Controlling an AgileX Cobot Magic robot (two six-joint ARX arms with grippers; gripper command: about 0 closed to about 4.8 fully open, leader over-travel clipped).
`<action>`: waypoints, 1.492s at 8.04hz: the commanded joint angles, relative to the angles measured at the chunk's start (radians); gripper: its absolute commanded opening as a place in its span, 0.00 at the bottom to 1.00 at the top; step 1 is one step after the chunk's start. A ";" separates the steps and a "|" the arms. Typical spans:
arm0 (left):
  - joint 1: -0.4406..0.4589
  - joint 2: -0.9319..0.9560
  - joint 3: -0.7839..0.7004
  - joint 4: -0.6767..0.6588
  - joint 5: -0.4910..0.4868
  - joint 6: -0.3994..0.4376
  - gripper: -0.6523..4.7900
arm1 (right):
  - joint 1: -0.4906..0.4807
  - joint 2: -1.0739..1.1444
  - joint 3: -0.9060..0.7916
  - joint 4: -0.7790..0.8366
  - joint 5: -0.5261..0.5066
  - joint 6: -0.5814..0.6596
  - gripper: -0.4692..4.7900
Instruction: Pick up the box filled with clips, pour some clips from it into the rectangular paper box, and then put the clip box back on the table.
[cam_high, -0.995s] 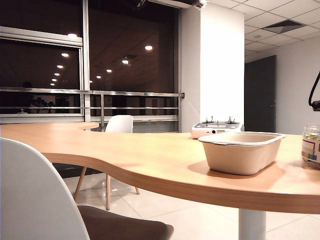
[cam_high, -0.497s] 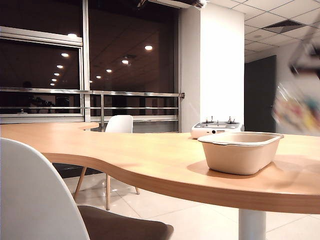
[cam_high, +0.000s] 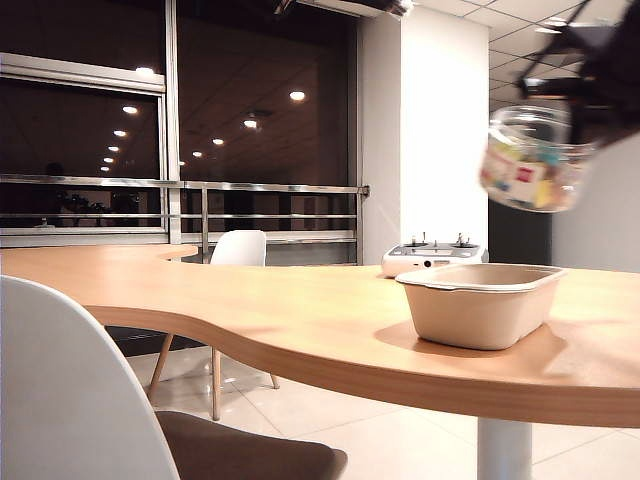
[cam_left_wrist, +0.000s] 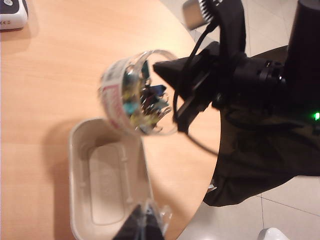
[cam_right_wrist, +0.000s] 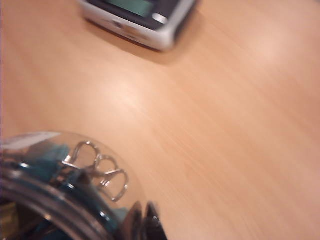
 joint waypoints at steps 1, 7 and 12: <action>-0.001 -0.006 0.002 0.013 0.004 0.000 0.11 | 0.118 0.047 -0.027 0.190 0.117 -0.294 0.08; -0.001 -0.006 0.002 0.013 0.005 0.000 0.11 | 0.253 0.087 -0.528 1.213 0.250 -1.245 0.08; -0.001 -0.005 0.002 0.011 0.005 0.000 0.11 | 0.272 0.090 -0.480 1.205 0.134 -1.595 0.08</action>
